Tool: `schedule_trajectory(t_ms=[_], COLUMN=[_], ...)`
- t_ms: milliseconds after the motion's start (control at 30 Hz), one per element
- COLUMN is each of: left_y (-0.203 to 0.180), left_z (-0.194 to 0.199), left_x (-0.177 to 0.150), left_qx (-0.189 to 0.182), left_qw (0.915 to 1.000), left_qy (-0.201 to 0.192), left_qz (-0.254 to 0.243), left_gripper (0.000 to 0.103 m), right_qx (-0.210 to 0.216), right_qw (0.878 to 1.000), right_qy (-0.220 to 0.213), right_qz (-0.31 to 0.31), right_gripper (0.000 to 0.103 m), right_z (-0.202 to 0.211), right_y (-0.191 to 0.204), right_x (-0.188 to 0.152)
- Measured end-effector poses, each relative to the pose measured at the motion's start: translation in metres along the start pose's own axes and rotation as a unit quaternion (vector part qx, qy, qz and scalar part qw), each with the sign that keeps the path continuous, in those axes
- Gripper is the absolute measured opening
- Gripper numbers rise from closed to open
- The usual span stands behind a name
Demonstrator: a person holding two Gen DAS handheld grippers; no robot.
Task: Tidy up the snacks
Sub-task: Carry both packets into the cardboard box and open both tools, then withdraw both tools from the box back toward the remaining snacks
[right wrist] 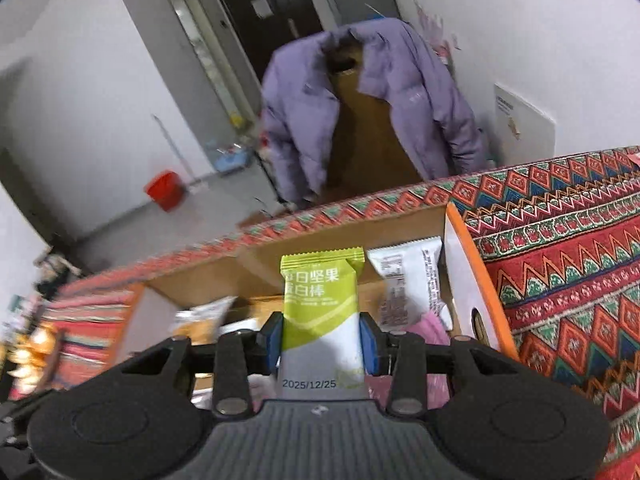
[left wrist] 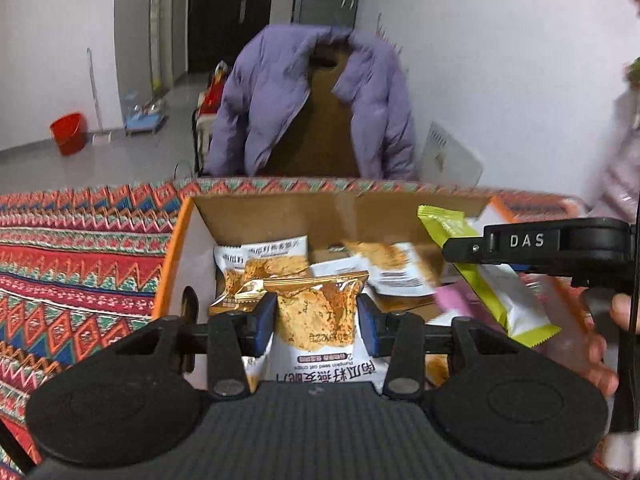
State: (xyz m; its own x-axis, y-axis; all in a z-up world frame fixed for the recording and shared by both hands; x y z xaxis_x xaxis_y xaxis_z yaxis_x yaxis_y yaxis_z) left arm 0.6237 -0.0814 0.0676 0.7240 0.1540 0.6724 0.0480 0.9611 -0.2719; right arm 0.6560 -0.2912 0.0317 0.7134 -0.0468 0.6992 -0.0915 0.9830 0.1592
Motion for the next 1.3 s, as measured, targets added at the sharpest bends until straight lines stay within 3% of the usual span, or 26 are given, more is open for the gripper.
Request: schedule_trajectory(t_ms=[33, 100, 133, 167, 267, 500, 667, 833, 1000, 1133, 1300], left_y=[0.001, 0.004, 0.003, 0.004, 0.009, 0.01, 0.016, 0.021, 0.025, 0.032, 0.048], left_z=[-0.008, -0.019, -0.023, -0.026, -0.027, 0.001, 0.041, 0.085, 0.139, 0.179, 0.22], left_x=[0.002, 0.004, 0.006, 0.008, 0.012, 0.019, 0.019, 0.01, -0.012, -0.039, -0.085], left_qx=[0.008, 0.011, 0.01, 0.008, 0.0, 0.0, 0.004, 0.009, -0.004, 0.0, 0.015], left_qw=[1.0, 0.9999, 0.9999, 0.9999, 1.0, 1.0, 1.0, 0.9997, 0.9986, 0.9961, 0.9932], left_qy=[0.001, 0.001, 0.003, 0.007, 0.01, 0.007, -0.002, -0.02, -0.047, -0.083, -0.113], left_qz=[0.005, 0.004, 0.002, -0.001, 0.0, 0.0, -0.008, -0.012, -0.025, -0.031, -0.024], left_gripper=[0.049, 0.057, 0.061, 0.062, 0.074, 0.082, 0.088, 0.09, 0.096, 0.097, 0.097], right_qx=[-0.005, -0.003, 0.004, 0.009, 0.006, 0.008, 0.018, 0.02, 0.018, 0.004, -0.009], right_qw=[1.0, 1.0, 1.0, 1.0, 1.0, 0.995, 0.988, 0.987, 0.984, 0.978, 0.971], right_qy=[0.003, 0.007, 0.01, 0.012, 0.008, 0.017, 0.02, 0.005, -0.013, -0.036, -0.078], right_qz=[0.002, -0.003, -0.006, -0.005, 0.028, 0.102, 0.149, 0.162, 0.178, 0.207, 0.228], right_gripper=[0.041, 0.054, 0.071, 0.08, 0.08, 0.081, 0.088, 0.088, 0.089, 0.095, 0.095], right_z=[-0.007, -0.019, -0.022, -0.023, -0.015, 0.021, 0.068, 0.121, 0.167, 0.206, 0.253], right_y=[0.001, -0.001, -0.002, -0.001, 0.004, 0.013, 0.02, 0.024, 0.026, 0.033, 0.043], right_x=[0.0, -0.001, -0.001, -0.001, -0.003, 0.0, -0.003, -0.012, -0.028, -0.05, -0.099])
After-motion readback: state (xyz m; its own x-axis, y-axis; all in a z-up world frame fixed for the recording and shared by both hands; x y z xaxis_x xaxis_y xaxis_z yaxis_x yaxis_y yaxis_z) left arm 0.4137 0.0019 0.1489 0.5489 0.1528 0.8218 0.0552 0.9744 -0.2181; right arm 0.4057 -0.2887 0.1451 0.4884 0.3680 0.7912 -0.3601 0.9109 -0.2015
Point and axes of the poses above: each gripper's, at about its wrist camera, not at the fingertips, and z roughly against the way its jaws point, y to its left, x to its top, the point moved 1 cm from there along -z, roughly the way its jaws point, and after that the axes turned 15 degrees about z, right-handed, at the moved point
